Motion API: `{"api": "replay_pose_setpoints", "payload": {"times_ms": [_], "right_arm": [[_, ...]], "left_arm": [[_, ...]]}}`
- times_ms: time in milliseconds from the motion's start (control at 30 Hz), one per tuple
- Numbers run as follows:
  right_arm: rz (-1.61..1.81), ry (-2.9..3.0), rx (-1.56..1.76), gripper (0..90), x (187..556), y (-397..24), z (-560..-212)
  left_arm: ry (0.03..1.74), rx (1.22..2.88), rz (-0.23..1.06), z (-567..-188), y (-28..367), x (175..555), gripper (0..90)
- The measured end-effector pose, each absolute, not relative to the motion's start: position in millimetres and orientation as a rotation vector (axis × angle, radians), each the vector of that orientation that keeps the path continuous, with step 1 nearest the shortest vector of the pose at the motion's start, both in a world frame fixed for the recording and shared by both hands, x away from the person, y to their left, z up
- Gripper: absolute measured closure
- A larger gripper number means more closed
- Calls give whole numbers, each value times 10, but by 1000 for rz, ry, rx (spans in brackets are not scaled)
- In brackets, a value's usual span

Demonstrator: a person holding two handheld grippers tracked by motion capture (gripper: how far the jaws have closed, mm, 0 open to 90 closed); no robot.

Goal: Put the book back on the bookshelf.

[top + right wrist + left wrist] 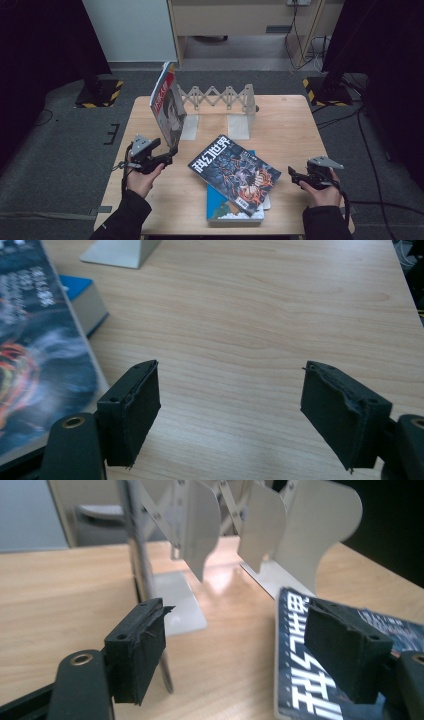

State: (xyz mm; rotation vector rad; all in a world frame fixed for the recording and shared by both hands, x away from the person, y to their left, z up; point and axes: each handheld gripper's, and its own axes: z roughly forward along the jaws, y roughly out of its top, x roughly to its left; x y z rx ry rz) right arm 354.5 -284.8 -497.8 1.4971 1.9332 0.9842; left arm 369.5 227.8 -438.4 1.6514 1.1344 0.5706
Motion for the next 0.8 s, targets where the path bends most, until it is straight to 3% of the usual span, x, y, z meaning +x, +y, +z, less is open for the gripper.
{"api": "replay_pose_setpoints", "payload": {"times_ms": [800], "right_arm": [[1113, 2043, 1400, 274, 3458, -2470, -4847]], "left_arm": [[1105, 1836, 365, -4817, 1909, 3788, 241]]}}
